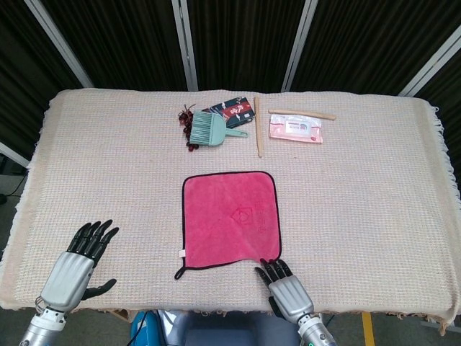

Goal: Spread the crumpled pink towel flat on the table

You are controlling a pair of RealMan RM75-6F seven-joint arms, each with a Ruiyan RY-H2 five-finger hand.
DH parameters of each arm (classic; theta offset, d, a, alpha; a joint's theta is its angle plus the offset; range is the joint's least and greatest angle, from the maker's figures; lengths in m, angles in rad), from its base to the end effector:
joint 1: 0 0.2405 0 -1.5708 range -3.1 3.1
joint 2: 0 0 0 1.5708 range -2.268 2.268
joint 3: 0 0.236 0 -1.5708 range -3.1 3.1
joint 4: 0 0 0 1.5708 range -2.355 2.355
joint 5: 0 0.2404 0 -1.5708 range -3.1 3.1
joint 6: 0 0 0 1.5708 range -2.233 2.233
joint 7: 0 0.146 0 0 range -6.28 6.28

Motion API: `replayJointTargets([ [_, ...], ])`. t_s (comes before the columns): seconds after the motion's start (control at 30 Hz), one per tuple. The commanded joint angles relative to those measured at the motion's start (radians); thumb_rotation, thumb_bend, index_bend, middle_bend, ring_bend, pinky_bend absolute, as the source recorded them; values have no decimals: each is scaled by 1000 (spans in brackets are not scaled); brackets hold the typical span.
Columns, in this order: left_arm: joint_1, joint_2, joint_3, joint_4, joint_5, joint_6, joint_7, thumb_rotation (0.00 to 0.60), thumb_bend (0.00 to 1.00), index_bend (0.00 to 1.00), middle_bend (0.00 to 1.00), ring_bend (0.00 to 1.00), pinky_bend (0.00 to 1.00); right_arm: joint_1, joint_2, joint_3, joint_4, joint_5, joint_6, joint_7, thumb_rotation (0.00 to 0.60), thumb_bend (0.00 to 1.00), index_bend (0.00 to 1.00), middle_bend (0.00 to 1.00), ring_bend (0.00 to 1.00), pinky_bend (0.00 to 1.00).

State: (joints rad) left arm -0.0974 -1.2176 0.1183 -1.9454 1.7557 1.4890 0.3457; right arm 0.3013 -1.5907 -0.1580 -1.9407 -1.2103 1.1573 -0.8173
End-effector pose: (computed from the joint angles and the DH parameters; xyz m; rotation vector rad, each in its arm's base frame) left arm -0.1824 0.1338 0.0561 -1.6514 -0.9230 -1.0740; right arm -0.1353 -0.1227 -0.0747 2.0329 -1.1434 0.6613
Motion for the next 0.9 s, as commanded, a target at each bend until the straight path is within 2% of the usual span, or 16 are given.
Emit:
replayJointTargets([
  [0.03,1,0,-2,0,0,-1,-1,600,107,44,0,0,0,3,2,2,-4,10,4,-9,600,588,0,0,0,0],
  [0.6,8,1,-9,1,3,-14,-5,600,108,44,0,0,0,3,6,34,11,22,51,-13,600,588,0,0,0,0],
  [0.9,-3,14,6,6,16,-52,-14,600,108,42,0,0,0,-29,48,43,-13,-80,154,23,600,588,0,0,0,0],
])
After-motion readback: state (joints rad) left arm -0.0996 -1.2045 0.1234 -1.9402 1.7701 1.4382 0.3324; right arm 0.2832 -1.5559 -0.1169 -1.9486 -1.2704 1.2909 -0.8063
